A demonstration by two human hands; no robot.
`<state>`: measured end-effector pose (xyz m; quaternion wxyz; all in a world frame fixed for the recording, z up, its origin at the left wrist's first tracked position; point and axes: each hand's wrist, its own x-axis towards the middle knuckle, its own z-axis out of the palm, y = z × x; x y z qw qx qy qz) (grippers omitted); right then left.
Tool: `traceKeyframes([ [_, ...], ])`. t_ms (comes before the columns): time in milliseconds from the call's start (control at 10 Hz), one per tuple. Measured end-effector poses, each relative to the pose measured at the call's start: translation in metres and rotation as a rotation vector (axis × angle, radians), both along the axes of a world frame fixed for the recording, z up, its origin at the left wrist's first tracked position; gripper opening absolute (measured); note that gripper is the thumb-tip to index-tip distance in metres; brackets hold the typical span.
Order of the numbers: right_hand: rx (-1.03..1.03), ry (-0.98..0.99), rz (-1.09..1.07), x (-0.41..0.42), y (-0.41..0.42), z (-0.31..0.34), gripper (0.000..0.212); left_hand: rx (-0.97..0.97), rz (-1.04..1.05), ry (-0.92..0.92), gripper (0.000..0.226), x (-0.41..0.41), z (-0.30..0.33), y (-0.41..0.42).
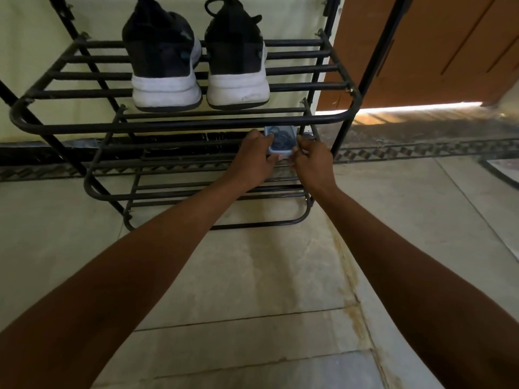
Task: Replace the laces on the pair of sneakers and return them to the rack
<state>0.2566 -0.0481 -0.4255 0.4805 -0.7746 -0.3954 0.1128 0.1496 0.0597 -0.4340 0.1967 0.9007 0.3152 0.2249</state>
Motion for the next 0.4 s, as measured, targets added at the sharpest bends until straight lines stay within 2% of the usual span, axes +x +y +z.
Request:
traceKeyframes([
  [200, 0.018, 0.020, 0.026, 0.008, 0.003, -0.004, 0.033, -0.005, -0.006, 0.021, 0.054, 0.000, 0.004, -0.001],
  [300, 0.014, 0.015, 0.036, 0.008, 0.002, -0.001, 0.035, -0.073, -0.017, 0.004, 0.059, -0.004, 0.007, -0.004],
  [400, 0.108, -0.051, -0.019, 0.005, -0.005, -0.004, 0.037, -0.109, 0.015, -0.121, 0.061, -0.011, 0.007, -0.014],
])
